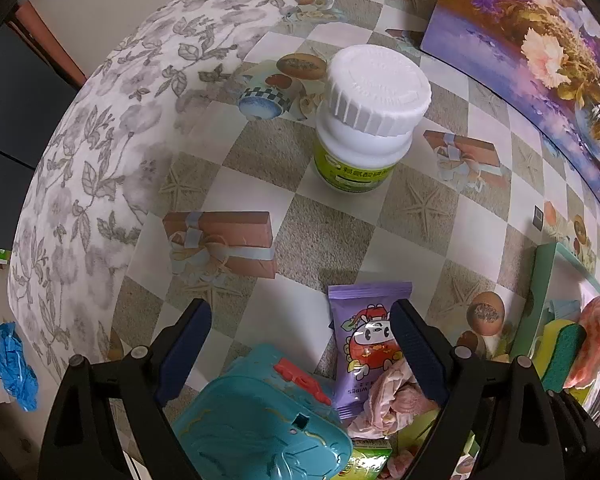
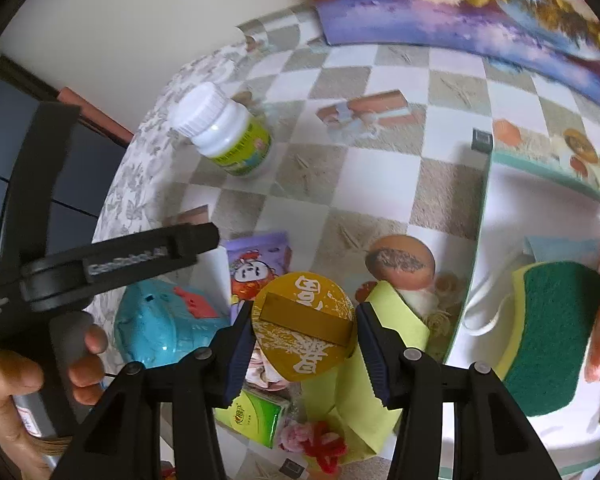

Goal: Organize soft objects
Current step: 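Move the left tool down to the purple snack packet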

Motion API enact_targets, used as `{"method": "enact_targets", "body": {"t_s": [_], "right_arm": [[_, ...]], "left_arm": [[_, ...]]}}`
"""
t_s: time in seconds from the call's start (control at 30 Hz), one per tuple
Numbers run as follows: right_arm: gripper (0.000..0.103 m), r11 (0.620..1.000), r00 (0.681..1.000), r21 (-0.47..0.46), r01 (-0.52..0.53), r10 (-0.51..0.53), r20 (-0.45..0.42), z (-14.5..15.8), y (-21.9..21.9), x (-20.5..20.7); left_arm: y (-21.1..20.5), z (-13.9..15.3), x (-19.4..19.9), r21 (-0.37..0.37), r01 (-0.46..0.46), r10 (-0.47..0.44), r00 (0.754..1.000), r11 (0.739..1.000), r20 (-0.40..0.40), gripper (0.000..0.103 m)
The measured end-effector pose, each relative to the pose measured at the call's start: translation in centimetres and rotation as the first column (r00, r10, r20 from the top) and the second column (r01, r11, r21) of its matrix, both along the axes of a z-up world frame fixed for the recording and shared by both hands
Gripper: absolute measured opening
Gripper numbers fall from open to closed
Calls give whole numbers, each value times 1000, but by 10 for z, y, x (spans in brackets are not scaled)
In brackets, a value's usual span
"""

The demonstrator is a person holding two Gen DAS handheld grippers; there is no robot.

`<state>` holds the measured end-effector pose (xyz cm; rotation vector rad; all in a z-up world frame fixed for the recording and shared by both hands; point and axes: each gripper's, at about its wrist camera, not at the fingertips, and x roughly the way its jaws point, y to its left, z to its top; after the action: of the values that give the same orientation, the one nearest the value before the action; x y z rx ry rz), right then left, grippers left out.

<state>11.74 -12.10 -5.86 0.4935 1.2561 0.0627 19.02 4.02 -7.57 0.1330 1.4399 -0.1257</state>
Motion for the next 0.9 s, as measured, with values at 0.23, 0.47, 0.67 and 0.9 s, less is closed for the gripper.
{"method": "enact_targets", "body": {"t_s": [0.23,0.47,0.67,0.9], "right_arm": [[52,998,998,-68,4,-9,-67,-23,2,4],[54,994,996,-104,37,-45,-78,-36,0,10],[56,993,994,-102,58,-66,-82,-40,-5,12],[60,994,996,-93,64,-69,-57,-35,-10,13]], "left_arm": [[0,0,-1,3,4,-4,1000,1000,1,91],[-1,-1,-1,11,8,-8,1000,1000,-2,91],[-1,-5,-1,16,12,-12,1000,1000,-11,91],[-1,-6,-1,20,10,-10,1000,1000,-8,91]]}}
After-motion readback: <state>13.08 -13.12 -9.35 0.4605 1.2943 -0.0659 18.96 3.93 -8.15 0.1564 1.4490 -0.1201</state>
